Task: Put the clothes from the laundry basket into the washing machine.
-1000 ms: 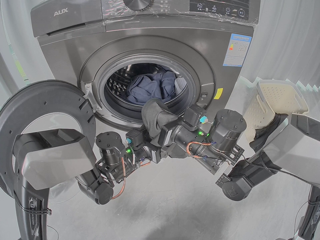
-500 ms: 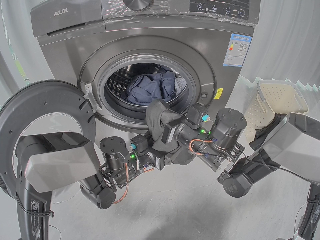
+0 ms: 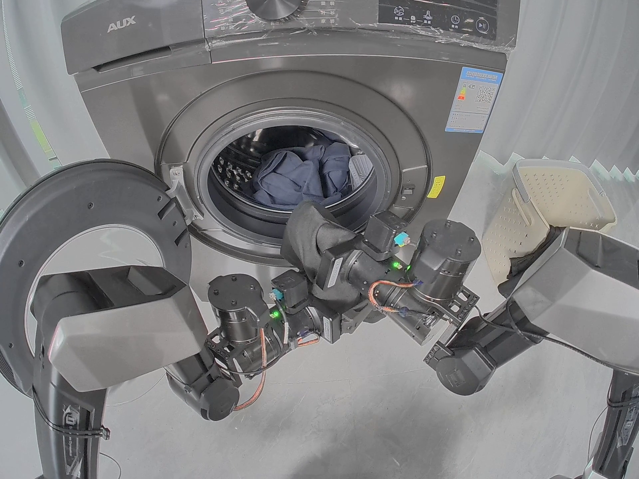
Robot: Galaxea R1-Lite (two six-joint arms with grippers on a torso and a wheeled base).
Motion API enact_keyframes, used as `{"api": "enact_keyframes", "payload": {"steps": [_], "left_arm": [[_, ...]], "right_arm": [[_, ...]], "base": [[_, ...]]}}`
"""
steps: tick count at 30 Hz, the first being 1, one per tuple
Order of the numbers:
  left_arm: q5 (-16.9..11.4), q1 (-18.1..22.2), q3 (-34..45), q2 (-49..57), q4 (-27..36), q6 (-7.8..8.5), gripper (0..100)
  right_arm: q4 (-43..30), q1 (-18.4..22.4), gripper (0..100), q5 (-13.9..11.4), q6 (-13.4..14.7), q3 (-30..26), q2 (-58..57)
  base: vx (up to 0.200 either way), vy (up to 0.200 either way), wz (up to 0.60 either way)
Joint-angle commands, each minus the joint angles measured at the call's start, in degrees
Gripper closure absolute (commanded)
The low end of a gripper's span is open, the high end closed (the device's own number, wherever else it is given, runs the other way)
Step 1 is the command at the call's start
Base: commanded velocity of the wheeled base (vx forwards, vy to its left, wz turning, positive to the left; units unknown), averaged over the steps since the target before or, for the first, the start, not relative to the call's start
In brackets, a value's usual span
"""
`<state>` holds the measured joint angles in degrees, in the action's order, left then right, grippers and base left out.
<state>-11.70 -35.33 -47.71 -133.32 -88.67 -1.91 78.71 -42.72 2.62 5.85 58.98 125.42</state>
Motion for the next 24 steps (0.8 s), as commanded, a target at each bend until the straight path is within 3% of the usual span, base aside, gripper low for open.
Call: {"api": "enact_keyframes", "payload": {"steps": [1, 8, 9, 13, 24], "left_arm": [[0.4, 0.6, -2.6, -2.0, 0.0, -0.02, 0], [3.3, 2.3, -4.7, -4.8, 0.1, -0.28, 0], [3.3, 2.3, -4.7, -4.8, 0.1, -0.28, 100], [4.8, 3.4, -6.2, -4.6, 0.1, -1.69, 100], [6.0, 6.7, -3.9, 2.2, 0.0, -2.39, 100]], "right_arm": [[-0.1, -1.1, 100, 1.8, 0.3, 0.0, 0.1], [-0.3, -1.0, 100, 2.3, 1.3, -0.1, -1.5], [-0.3, -1.0, 100, 2.3, 1.3, -0.1, -1.5], [-0.3, -0.3, 100, 2.3, 1.4, -0.3, -1.9], [-0.5, 5.3, 100, 2.4, 2.8, -2.1, -3.1]], "base": [[0.000, 0.000, 0.00], [0.000, 0.000, 0.00], [0.000, 0.000, 0.00], [0.000, 0.000, 0.00], [0.000, 0.000, 0.00]]}}
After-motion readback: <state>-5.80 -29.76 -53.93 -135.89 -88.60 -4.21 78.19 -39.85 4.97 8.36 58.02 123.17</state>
